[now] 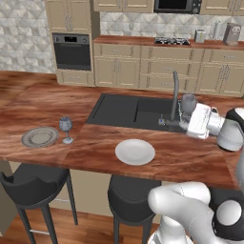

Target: Retrieve the wine glasses from the counter and place one next to each plate.

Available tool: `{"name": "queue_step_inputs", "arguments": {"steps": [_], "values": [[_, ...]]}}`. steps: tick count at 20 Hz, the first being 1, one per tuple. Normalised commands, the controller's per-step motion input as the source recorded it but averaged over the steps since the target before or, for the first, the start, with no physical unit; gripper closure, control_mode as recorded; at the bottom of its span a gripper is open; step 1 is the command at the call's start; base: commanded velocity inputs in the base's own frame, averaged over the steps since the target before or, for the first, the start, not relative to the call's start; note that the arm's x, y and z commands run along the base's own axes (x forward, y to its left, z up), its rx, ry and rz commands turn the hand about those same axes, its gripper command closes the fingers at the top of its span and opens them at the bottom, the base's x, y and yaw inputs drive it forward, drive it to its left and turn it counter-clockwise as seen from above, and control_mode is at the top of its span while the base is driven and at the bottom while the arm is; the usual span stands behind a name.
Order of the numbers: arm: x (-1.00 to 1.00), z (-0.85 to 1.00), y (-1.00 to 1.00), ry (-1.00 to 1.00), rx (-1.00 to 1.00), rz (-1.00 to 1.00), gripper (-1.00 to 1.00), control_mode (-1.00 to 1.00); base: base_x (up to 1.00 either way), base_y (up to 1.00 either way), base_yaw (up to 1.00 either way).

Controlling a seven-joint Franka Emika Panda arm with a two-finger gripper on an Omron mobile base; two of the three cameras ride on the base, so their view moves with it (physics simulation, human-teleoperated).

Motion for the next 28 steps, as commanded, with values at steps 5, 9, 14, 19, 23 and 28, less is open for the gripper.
{"name": "queue_step_inputs", "arguments": {"steps": [5, 9, 14, 19, 23, 28], "values": [[0.0, -0.2, 0.01, 0.04, -0.1, 0.03, 1.0, -1.0, 0.0, 0.0, 0.0], [0.01, -0.21, 0.0, 0.08, -0.03, 0.02, 1.0, -1.0, 0.0, 0.0, 0.0], [0.06, -0.24, 0.02, 0.04, 0.01, 0.04, 1.0, -1.0, 0.0, 0.0, 0.0], [0.14, -0.25, 0.08, 0.0, 0.1, 0.13, 1.0, -1.0, 0.0, 0.0, 0.0], [0.13, -0.24, 0.0, 0.0, 0.1, 0.13, 1.0, -1.0, 0.0, 0.0, 0.0], [0.03, -0.15, 0.0, 0.0, 0.0, 0.04, 1.0, -1.0, 0.0, 0.0, 0.0]]}}
